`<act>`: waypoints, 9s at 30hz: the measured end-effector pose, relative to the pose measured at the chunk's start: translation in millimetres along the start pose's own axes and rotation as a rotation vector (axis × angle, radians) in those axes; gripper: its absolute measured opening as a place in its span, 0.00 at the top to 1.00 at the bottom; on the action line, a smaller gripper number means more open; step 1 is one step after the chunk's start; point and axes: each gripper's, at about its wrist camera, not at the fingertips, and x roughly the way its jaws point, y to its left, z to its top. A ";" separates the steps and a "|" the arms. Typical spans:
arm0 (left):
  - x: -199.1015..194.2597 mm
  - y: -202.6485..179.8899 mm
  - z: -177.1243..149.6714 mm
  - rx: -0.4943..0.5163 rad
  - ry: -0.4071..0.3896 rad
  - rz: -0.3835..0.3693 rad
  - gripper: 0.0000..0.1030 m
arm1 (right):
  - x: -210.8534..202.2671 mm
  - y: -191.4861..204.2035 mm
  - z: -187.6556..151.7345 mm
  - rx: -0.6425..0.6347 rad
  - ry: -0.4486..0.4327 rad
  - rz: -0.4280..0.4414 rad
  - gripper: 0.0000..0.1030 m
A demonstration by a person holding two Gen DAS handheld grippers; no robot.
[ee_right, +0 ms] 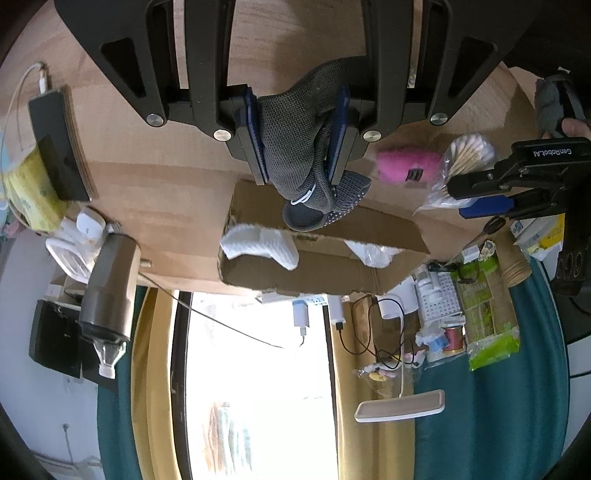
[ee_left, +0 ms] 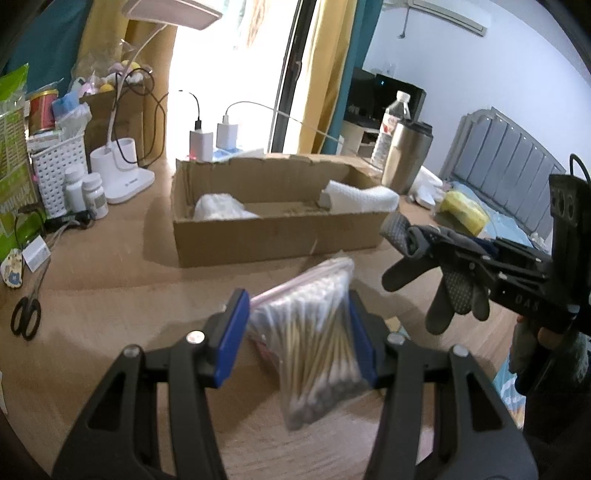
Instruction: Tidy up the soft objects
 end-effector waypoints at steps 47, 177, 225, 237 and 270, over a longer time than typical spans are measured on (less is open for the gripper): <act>86.5 23.3 23.2 -0.066 0.233 -0.057 0.20 | 36.0 -18.3 53.8 -0.031 -0.008 0.019 0.67; 48.1 27.7 8.6 -0.020 0.151 -0.004 0.56 | 38.7 2.4 33.7 -0.001 -0.001 0.015 0.35; 98.5 13.8 102.5 0.009 0.090 0.009 0.33 | 59.2 -60.9 52.7 0.085 -0.017 -0.007 0.35; 49.7 12.4 73.9 0.022 0.049 -0.034 0.33 | 31.7 -20.6 50.0 0.028 -0.035 -0.005 0.35; 10.4 22.1 -14.0 -0.012 0.086 -0.081 0.33 | 20.4 54.0 -13.1 -0.019 0.056 0.004 0.35</act>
